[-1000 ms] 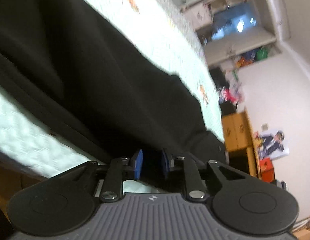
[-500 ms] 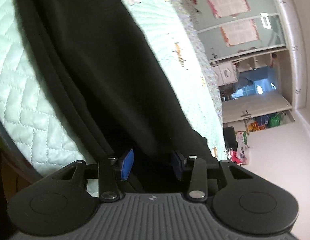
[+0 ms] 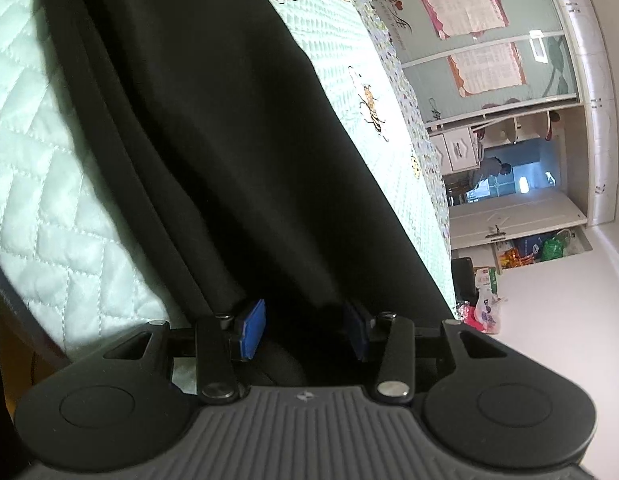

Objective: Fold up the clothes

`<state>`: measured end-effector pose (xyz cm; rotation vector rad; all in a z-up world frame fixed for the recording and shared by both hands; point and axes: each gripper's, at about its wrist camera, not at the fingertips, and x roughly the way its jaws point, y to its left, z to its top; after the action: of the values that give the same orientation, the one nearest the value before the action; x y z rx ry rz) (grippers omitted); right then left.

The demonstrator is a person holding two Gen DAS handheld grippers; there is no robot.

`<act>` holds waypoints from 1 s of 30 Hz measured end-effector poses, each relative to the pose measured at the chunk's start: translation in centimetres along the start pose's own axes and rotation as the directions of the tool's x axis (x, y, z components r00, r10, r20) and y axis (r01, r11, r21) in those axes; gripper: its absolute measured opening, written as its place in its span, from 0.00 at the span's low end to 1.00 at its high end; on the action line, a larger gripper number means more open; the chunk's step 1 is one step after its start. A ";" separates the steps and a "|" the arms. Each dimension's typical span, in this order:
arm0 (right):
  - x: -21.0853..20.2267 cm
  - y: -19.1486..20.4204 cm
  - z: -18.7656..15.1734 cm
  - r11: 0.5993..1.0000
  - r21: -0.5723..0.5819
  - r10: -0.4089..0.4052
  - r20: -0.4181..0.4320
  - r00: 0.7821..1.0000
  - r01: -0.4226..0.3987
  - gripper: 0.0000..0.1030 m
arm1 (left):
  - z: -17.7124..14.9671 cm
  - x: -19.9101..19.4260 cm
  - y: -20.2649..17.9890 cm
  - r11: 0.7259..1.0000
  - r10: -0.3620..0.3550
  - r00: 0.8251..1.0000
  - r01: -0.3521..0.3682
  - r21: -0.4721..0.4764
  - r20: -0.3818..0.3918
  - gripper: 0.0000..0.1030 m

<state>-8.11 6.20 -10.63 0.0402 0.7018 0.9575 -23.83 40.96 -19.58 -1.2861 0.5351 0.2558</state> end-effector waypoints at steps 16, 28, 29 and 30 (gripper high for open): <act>0.7 1.2 -1.6 0.992 -0.125 -0.034 -0.061 0.998 0.026 0.12 | 2.0 -1.8 -0.6 0.993 0.100 0.992 -0.104 0.060 0.074 0.10; 4.5 3.9 -7.6 0.845 -0.534 -0.178 -0.282 0.943 0.000 0.12 | 1.1 -3.1 -1.5 0.913 0.283 0.954 -0.300 0.278 0.101 0.09; 4.6 4.0 -7.8 0.840 -0.543 -0.185 -0.285 0.940 0.001 0.12 | 1.4 -3.1 -1.2 0.920 0.272 0.957 -0.288 0.264 0.096 0.09; 4.5 4.0 -7.8 0.839 -0.543 -0.187 -0.283 0.941 0.003 0.13 | 1.7 -3.1 -0.9 0.928 0.261 0.961 -0.276 0.250 0.092 0.10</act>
<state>-13.81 9.92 -17.78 -0.6627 0.7061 1.0460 -25.66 42.68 -16.90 -0.9452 0.6738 0.4347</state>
